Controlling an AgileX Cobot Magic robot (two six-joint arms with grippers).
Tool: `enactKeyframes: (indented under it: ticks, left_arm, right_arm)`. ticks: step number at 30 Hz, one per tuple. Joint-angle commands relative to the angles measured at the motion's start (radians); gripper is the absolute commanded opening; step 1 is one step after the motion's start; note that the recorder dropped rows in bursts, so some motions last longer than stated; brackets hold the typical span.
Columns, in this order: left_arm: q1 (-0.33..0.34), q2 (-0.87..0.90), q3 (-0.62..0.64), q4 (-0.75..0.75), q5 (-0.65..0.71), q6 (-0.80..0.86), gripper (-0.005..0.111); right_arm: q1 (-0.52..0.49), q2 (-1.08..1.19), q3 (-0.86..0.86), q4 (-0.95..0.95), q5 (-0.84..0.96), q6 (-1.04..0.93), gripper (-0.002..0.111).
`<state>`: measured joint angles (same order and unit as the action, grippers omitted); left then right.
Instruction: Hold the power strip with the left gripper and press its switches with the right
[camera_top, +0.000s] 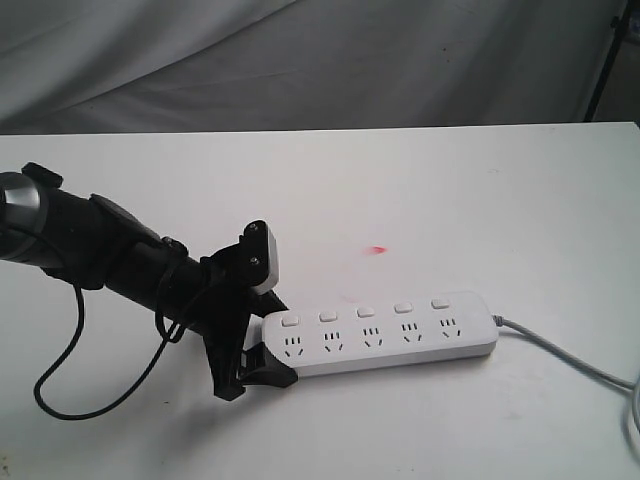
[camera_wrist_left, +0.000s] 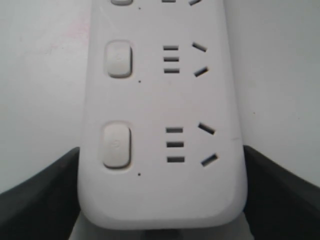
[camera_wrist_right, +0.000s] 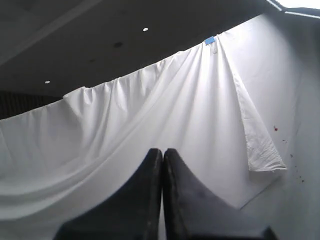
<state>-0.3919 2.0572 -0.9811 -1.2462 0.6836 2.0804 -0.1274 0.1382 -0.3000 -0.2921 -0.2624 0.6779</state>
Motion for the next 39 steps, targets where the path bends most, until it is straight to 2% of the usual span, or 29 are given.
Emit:
enactKeyframes:
  ticks: [1,11,16,19,21,23,24,25,27,28,30,31,36,39]
  left_arm:
    - [-0.006,-0.004,-0.001,-0.001,-0.010,-0.003,0.000]
    - [-0.006,-0.004,-0.001,-0.001,-0.010,-0.006,0.000]
    - [-0.006,-0.004,-0.001,-0.001,-0.010,-0.006,0.000]
    - [-0.006,-0.004,-0.001,-0.001,-0.010,-0.004,0.000]
    - [-0.006,-0.004,-0.001,-0.001,-0.010,-0.004,0.000]
    - [-0.006,-0.004,-0.001,-0.001,-0.010,-0.004,0.000]
    - [-0.006,-0.004,-0.001,-0.001,-0.010,-0.004,0.000]
    - [-0.006,-0.004,-0.001,-0.001,-0.010,-0.006,0.000]
    - [-0.006,-0.004,-0.001,-0.001,-0.010,-0.006,0.000]
    - [-0.006,-0.004,-0.001,-0.001,-0.010,-0.006,0.000]
    - [-0.006,-0.004,-0.001,-0.001,-0.010,-0.006,0.000]
    - [-0.006,-0.004,-0.001,-0.001,-0.010,-0.006,0.000]
    - [-0.006,-0.004,-0.001,-0.001,-0.010,-0.004,0.000]
    - [-0.006,-0.004,-0.001,-0.001,-0.010,-0.004,0.000]
  right_arm:
    - [-0.002,0.179,-0.135,-0.284,0.028,0.265,0.000]
    - [-0.002,0.601,-0.531,-1.018,-0.010,0.875,0.000]
    - [-0.002,0.813,-0.766,-1.452,-0.006,1.209,0.000]
    - [-0.002,0.900,-0.834,-1.452,0.055,1.003,0.000]
    - [-0.002,0.937,-0.843,-1.452,0.209,0.826,0.000]
    - [-0.002,0.960,-0.836,-1.452,0.512,0.581,0.000]
    - [-0.002,0.960,-0.838,-1.418,0.628,0.481,0.000]
    - [-0.002,0.978,-0.856,-1.282,0.802,0.337,0.000]
    - [-0.004,1.051,-0.917,-1.159,1.067,0.100,0.000]
    - [-0.004,1.093,-0.950,-1.107,1.137,0.000,0.000]
    - [-0.004,1.174,-1.045,-0.771,1.167,-0.421,0.000]
    - [-0.004,1.214,-1.108,-0.460,1.160,-0.633,0.000]
    - [-0.004,1.286,-1.166,0.323,1.127,-1.273,0.000]
    - [-0.002,1.321,-1.166,0.660,1.136,-1.570,0.000]
